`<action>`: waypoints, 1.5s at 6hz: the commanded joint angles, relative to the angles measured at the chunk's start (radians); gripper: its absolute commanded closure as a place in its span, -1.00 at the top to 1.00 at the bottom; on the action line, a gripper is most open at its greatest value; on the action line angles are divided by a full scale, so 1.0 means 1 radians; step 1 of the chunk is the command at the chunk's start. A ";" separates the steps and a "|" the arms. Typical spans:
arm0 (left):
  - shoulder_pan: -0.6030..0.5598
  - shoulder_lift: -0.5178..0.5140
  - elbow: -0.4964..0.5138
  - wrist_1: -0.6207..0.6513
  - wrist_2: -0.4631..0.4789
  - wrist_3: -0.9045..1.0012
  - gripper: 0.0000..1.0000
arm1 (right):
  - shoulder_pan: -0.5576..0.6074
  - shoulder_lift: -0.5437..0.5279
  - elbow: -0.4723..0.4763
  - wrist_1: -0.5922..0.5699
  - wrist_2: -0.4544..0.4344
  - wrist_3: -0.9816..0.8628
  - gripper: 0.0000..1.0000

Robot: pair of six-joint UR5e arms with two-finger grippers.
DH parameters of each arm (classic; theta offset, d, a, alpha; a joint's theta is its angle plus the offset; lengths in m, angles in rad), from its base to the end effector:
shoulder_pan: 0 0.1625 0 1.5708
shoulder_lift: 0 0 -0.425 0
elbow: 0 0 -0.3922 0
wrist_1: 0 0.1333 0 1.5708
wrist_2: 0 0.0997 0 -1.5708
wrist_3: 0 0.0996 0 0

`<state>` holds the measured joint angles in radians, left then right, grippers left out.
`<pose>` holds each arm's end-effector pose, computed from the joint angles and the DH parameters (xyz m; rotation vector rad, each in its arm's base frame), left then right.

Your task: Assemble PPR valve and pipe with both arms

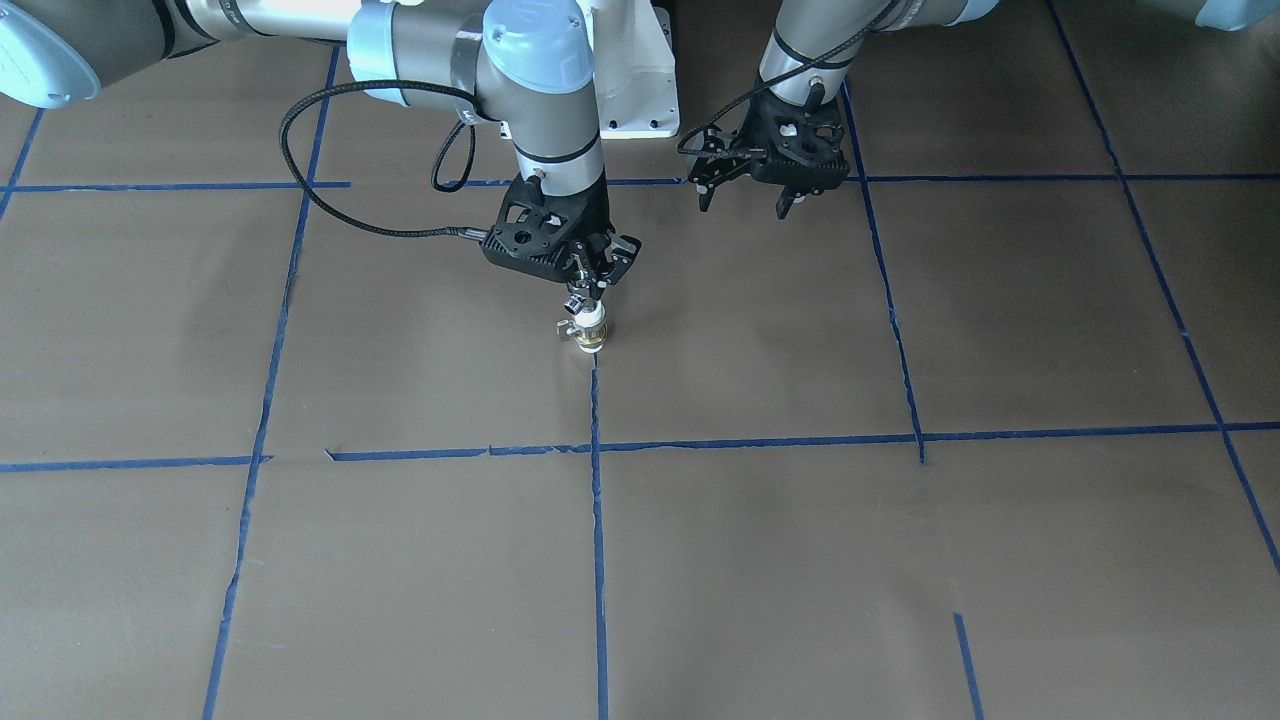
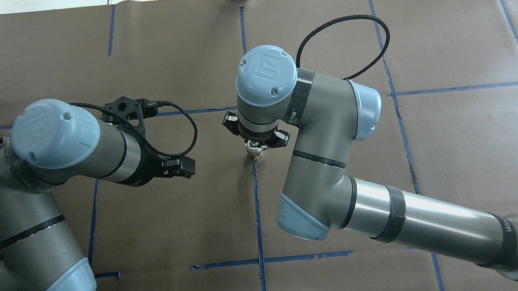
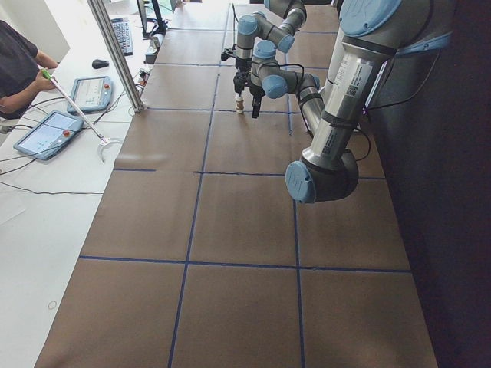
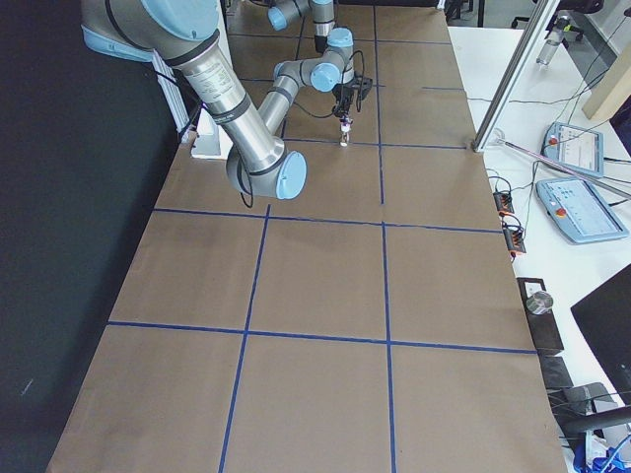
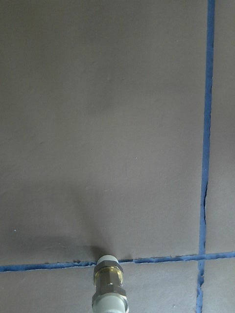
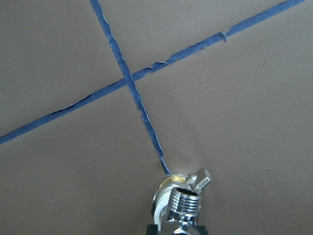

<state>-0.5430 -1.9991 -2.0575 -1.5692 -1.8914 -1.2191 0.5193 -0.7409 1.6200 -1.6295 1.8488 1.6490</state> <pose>0.4194 -0.3722 0.2171 0.1229 0.9442 -0.0302 -0.5567 -0.4403 0.1397 -0.0782 -0.8598 0.4464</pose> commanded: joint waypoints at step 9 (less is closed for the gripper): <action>-0.079 0.202 -0.148 0.001 -0.009 0.149 0.99 | 0.195 -0.660 0.615 0.022 0.160 -0.383 1.00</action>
<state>-0.5935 -1.8659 -2.1678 -1.5677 -1.8980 -1.1366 0.6322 -1.2789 2.1876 -1.6125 1.9372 1.4108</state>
